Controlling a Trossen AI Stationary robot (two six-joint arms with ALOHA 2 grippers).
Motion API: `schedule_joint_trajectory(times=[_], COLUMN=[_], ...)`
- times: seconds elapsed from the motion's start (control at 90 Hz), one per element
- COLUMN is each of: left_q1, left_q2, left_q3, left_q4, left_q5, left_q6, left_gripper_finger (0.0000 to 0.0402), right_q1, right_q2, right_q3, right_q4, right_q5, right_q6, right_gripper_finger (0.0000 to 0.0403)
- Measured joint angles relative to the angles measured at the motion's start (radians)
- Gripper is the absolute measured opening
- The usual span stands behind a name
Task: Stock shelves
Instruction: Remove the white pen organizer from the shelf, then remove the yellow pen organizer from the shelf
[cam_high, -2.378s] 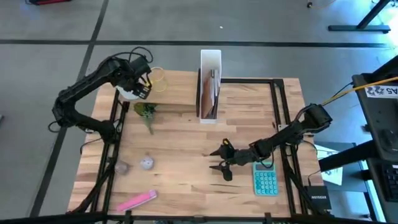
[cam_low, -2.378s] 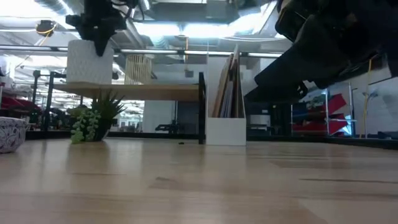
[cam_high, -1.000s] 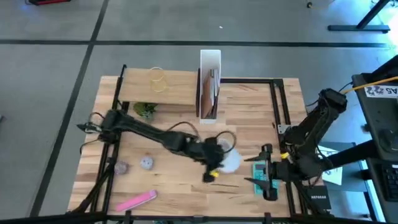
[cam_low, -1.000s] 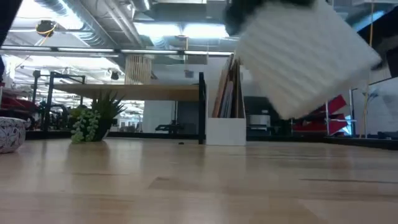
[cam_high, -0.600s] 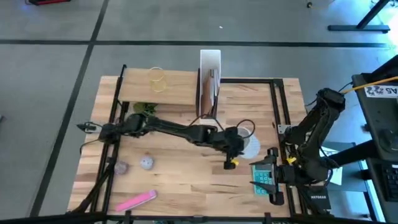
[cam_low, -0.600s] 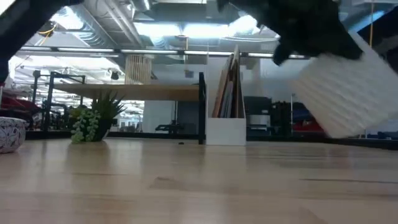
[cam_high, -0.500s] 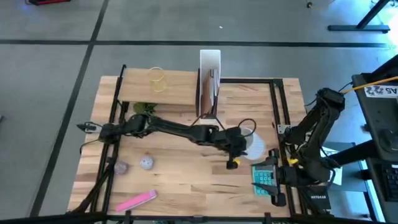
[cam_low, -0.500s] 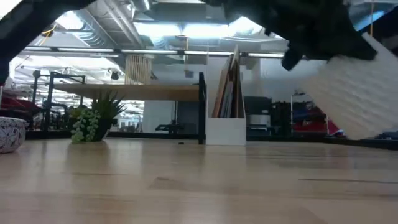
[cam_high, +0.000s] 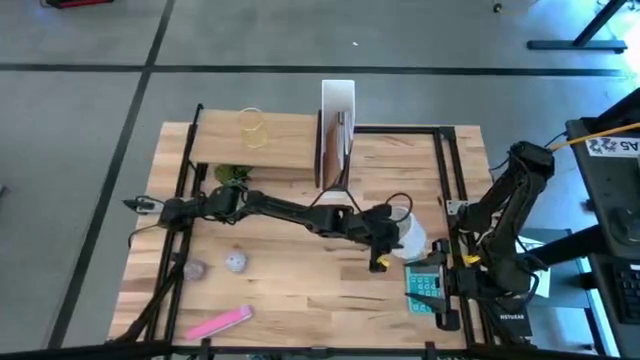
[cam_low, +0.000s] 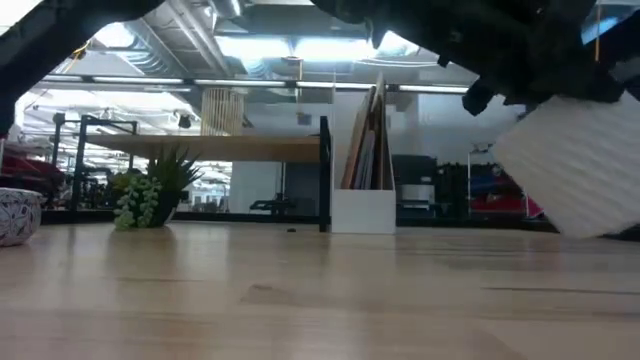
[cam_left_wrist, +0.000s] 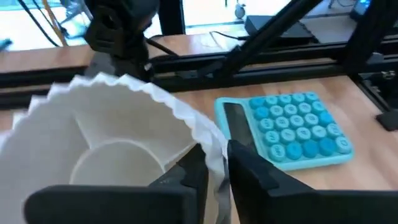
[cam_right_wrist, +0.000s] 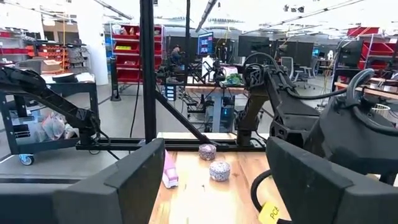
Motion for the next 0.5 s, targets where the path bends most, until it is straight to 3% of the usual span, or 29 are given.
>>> schedule_joint_trajectory(times=[0.5], left_q1=[0.003], left_q2=[0.031], left_q3=[0.002], left_q4=[0.135], left_q5=[0.003], left_q6=[0.003], left_gripper_finger=[0.0117], right_q1=[0.0], right_q2=[0.008], right_q3=[0.0], right_q4=[-0.037], right_q5=[0.02], right_q6=[0.036], right_gripper_finger=[0.0264])
